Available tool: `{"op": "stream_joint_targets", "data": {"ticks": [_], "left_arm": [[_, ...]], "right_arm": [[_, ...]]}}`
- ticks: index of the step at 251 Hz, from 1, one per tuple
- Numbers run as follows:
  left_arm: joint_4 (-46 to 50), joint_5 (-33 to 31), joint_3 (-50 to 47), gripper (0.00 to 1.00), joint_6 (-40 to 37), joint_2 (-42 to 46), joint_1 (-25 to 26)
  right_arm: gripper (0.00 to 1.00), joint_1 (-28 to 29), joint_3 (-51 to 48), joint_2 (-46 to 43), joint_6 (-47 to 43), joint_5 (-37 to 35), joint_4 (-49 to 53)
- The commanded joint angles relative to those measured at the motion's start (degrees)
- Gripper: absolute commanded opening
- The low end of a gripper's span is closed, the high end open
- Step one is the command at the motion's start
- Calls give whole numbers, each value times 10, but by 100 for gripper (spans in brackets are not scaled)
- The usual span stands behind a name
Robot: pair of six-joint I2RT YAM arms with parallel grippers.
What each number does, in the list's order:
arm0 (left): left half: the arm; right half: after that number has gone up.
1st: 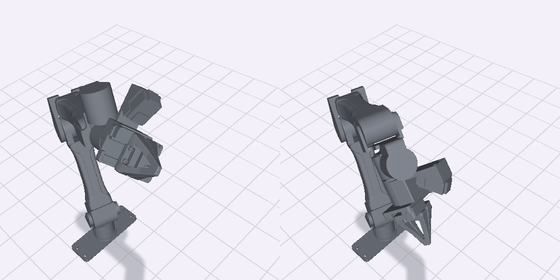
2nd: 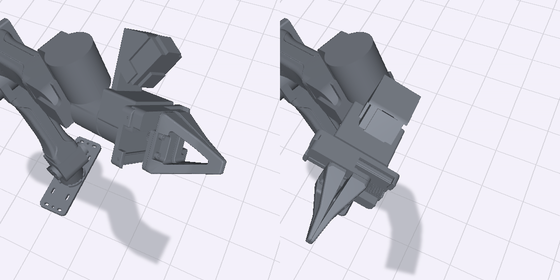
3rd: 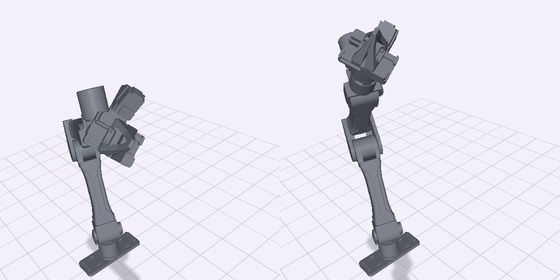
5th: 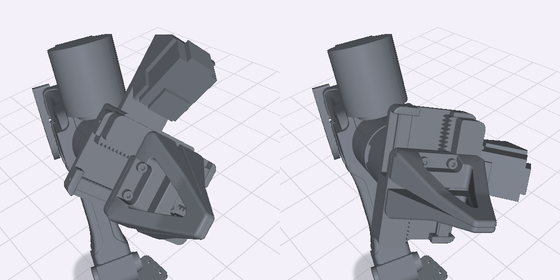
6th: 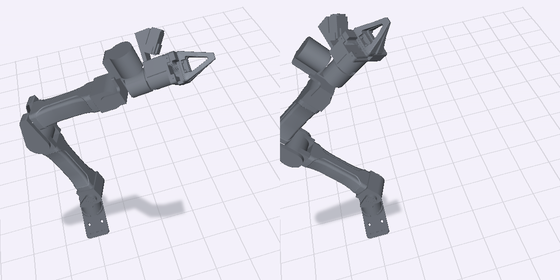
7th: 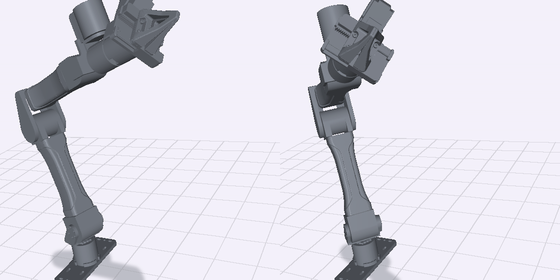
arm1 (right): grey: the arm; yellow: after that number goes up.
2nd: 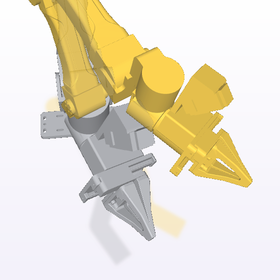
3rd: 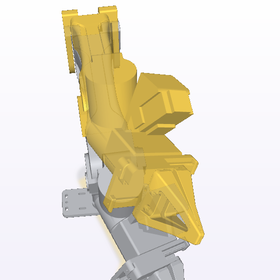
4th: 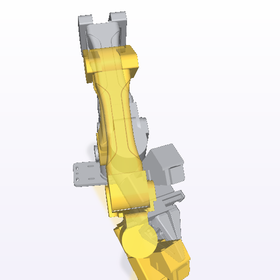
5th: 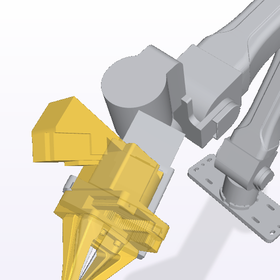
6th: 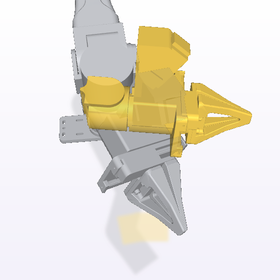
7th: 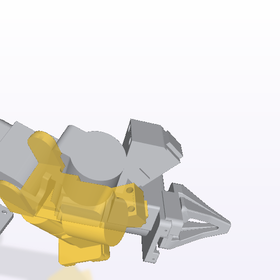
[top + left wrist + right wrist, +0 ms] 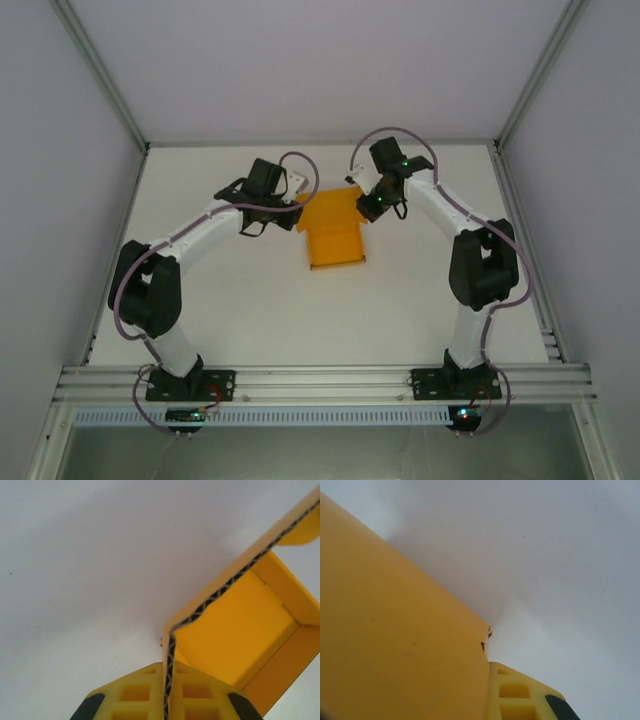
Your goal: Assemble paper box
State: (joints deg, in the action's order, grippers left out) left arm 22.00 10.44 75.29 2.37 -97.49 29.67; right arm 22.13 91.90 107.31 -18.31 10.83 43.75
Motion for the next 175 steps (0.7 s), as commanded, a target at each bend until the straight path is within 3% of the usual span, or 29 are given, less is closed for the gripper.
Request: {"op": "stream_joint_targets", "data": {"ticks": [1,33,85,130,175], "left_arm": [[-54,-15,-7,0,113,21,14],[-95,-39,-21,0,170,18,34],[-125,-86,-31,0,205,5,71],[-134,-101,-53,0,227,8,82],[-192,-86,-105,0,261,20,87]], "right_arm": [[0,38,-37,-44,204,-53,-89],[0,86,-67,-50,325,-136,-133],[0,106,-61,-36,472,-175,-168],[0,133,-91,-39,540,-226,-208],[0,158,-194,-63,547,-249,-315]]}}
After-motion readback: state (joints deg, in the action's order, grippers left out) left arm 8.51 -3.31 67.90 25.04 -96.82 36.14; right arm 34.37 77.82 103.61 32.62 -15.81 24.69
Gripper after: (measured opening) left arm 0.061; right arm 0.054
